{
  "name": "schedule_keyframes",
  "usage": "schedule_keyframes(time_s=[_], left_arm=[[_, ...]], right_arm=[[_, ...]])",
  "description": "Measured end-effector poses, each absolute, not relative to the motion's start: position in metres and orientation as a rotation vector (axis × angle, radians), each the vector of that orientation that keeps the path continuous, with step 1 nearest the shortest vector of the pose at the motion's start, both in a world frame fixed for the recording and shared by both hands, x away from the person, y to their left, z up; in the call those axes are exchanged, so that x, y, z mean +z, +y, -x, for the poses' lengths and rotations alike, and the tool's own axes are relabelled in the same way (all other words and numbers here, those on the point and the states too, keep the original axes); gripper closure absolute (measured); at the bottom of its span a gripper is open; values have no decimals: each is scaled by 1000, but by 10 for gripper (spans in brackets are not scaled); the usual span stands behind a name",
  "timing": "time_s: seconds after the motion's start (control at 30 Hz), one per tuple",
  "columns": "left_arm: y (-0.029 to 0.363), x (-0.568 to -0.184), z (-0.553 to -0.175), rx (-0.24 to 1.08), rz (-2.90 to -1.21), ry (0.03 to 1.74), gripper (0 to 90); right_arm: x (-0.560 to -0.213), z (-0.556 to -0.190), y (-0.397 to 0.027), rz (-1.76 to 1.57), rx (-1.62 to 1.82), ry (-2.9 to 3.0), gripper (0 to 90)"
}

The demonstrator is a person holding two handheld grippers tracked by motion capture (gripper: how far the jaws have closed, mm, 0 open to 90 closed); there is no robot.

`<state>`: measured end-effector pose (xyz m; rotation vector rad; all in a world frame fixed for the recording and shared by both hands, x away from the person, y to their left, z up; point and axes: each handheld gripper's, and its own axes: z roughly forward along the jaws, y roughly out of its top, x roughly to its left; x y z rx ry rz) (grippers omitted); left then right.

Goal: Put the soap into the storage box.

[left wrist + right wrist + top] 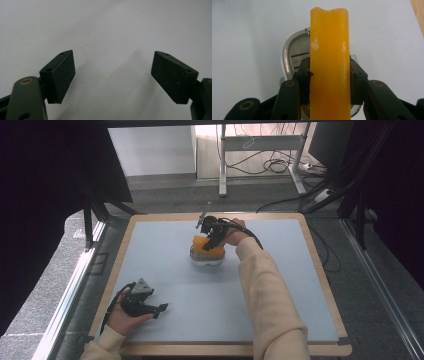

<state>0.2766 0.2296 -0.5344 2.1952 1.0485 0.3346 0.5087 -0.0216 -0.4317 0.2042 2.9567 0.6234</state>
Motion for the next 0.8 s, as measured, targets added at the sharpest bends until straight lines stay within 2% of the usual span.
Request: schedule_keyframes(time_s=[0.27,0.43,0.6,0.8], left_arm=[[230,-535,-277,335,-2197,1049,192],[230,-534,-277,335,-2197,1048,192],[230,-534,-276,339,-2203,1044,191],[230,-534,-276,340,-2204,1045,191]], right_arm=[[-440,-509,-17,-152,594,2991,613],[-435,-508,-18,-184,675,2951,580],[-432,-506,-22,-264,663,2890,450],[-429,-507,-29,-438,676,2812,348]])
